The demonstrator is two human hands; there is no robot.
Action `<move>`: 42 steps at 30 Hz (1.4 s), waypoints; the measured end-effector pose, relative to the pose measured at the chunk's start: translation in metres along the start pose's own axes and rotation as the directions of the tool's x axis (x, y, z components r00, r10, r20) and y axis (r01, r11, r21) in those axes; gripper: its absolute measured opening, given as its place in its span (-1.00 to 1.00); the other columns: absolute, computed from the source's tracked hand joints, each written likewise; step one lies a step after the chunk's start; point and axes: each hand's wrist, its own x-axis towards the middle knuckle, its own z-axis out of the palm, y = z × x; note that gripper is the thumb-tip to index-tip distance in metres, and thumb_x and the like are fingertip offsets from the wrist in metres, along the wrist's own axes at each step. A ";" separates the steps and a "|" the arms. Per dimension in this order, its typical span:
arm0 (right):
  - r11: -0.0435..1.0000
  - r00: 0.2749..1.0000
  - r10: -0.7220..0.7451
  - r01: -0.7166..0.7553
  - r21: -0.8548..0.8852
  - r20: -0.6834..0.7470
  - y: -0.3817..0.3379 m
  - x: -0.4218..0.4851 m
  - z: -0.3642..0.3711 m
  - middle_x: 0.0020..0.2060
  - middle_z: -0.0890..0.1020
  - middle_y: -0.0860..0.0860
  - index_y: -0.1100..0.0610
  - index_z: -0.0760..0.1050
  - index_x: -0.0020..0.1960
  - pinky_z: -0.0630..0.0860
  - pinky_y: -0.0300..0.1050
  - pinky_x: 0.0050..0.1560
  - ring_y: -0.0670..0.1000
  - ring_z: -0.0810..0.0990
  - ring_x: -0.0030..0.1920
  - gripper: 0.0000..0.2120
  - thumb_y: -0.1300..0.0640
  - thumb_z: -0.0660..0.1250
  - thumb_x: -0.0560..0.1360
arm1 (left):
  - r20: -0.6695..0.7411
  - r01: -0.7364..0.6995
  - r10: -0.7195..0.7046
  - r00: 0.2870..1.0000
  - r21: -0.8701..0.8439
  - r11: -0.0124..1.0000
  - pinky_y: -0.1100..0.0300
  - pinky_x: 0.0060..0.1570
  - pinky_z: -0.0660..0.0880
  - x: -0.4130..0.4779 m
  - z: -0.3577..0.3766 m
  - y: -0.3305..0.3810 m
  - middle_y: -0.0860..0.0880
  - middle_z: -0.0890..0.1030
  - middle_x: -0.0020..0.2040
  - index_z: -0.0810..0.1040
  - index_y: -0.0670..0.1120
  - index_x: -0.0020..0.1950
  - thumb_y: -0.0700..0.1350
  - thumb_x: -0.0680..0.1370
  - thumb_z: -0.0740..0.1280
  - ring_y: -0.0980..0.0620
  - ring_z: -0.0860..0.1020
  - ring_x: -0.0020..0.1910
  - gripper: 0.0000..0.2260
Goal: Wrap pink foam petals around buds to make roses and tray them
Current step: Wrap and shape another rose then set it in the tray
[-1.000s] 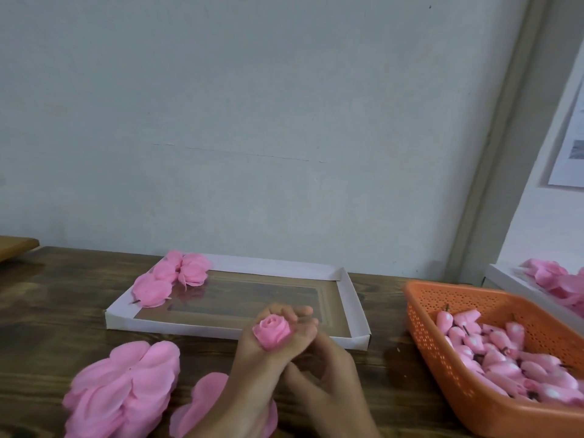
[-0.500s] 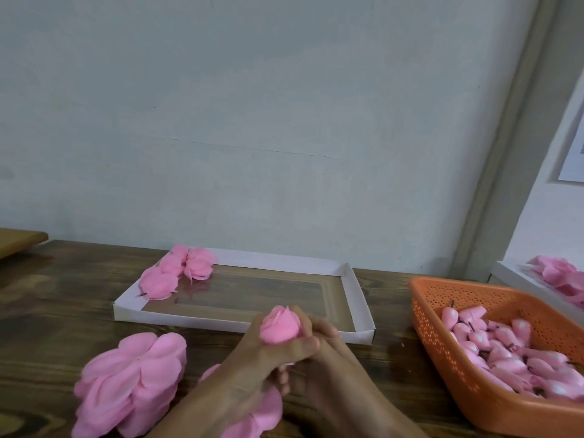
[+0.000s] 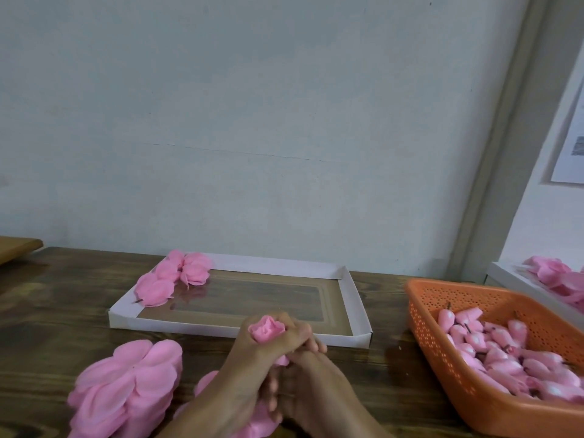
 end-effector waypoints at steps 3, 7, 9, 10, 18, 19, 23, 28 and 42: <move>0.735 0.947 -0.317 0.214 -0.644 -0.048 -0.002 -0.010 -0.016 -0.21 0.70 -0.08 -0.07 0.64 0.11 0.55 -0.17 -0.17 -0.12 0.69 -0.18 -0.56 -0.39 0.23 0.59 | -0.126 -0.018 0.017 0.992 -0.009 1.000 0.16 -0.30 0.49 0.003 0.006 0.000 -0.33 0.71 -0.09 0.60 -0.20 -0.32 0.01 0.37 0.58 -0.21 0.64 -0.18 -0.68; 0.216 0.674 -0.727 0.405 -0.888 0.131 -0.015 -0.016 -0.029 -0.08 0.59 -0.20 -0.10 0.52 0.12 0.56 -0.17 -0.13 -0.13 0.61 -0.10 -0.85 -0.12 0.28 0.63 | -0.360 -0.158 0.232 0.904 0.224 0.962 0.18 -0.33 0.52 0.011 -0.006 -0.007 -0.18 0.61 -0.40 0.56 -0.10 -0.41 -0.29 0.47 0.56 -0.01 0.58 -0.38 -0.68; 0.103 0.647 -0.719 0.460 -0.882 0.254 -0.022 -0.017 -0.027 0.19 0.52 -0.23 -0.08 0.50 0.33 0.53 -0.23 0.09 -0.14 0.57 0.15 -0.73 -0.04 0.29 0.65 | -0.326 -0.141 0.252 0.911 0.328 0.934 0.12 -0.32 0.45 0.012 -0.002 -0.011 -0.10 0.57 -0.42 0.53 -0.09 -0.39 -0.21 0.42 0.61 -0.02 0.51 -0.38 -0.69; 0.019 0.651 -0.678 0.478 -0.878 0.340 -0.023 -0.017 -0.027 0.31 0.48 -0.19 -0.08 0.47 0.42 0.49 -0.26 0.18 -0.13 0.53 0.25 -0.67 -0.04 0.27 0.66 | -0.293 -0.125 0.243 0.925 0.368 0.921 0.11 -0.31 0.46 0.013 -0.004 -0.013 -0.04 0.60 -0.39 0.55 -0.09 -0.35 -0.20 0.37 0.61 -0.01 0.53 -0.33 -0.75; -0.015 0.627 -0.654 0.549 -0.836 0.423 -0.023 -0.020 -0.024 0.36 0.49 -0.15 -0.07 0.55 0.40 0.54 -0.14 0.15 -0.10 0.56 0.19 -0.67 -0.06 0.31 0.65 | -0.436 0.333 0.367 0.822 0.890 0.312 0.41 0.18 0.45 0.013 0.029 -0.041 0.19 0.64 0.05 0.62 0.17 0.16 -0.52 0.65 -0.09 0.31 0.50 0.24 -0.31; -0.034 0.619 -0.657 0.546 -0.837 0.430 -0.024 -0.020 -0.024 0.36 0.49 -0.14 -0.08 0.56 0.39 0.54 -0.15 0.11 -0.11 0.56 0.16 -0.67 -0.06 0.31 0.65 | -0.469 0.419 0.363 0.805 0.883 0.211 0.17 0.25 0.48 0.024 0.055 -0.056 -0.09 0.54 0.32 0.54 -0.10 0.28 -0.56 0.61 -0.04 0.01 0.45 0.44 -0.46; -0.061 0.608 -0.662 0.539 -0.840 0.438 -0.024 -0.020 -0.025 0.35 0.49 -0.16 -0.14 0.54 0.40 0.55 -0.20 0.07 -0.14 0.56 0.15 -0.67 -0.06 0.30 0.65 | -0.518 0.478 0.355 0.778 0.855 0.200 -0.05 0.25 0.47 0.057 0.094 -0.056 -0.25 0.36 0.46 0.44 -0.27 0.33 -0.46 0.57 0.09 -0.21 0.35 0.54 -0.63; -0.037 0.605 -0.675 0.543 -0.839 0.422 -0.023 -0.019 -0.023 0.33 0.52 -0.18 -0.17 0.57 0.37 0.55 -0.19 0.07 -0.12 0.59 0.17 -0.69 -0.04 0.33 0.64 | -0.512 0.425 0.333 0.792 0.853 0.302 -0.03 0.25 0.48 0.049 0.083 -0.054 -0.29 0.40 0.42 0.49 -0.30 0.29 -0.47 0.59 0.10 -0.26 0.37 0.48 -0.67; 0.761 0.854 -0.516 0.422 -0.492 -0.064 0.001 -0.008 -0.013 0.02 0.77 -0.04 0.03 0.53 0.32 0.68 -0.13 0.01 0.01 0.76 0.02 -0.44 0.02 0.55 0.34 | -0.373 -0.097 0.031 0.927 -0.158 0.983 0.04 -0.28 0.62 0.004 0.016 -0.015 -0.21 0.70 -0.12 0.64 -0.12 -0.27 -0.18 0.29 0.61 -0.15 0.69 -0.22 -0.84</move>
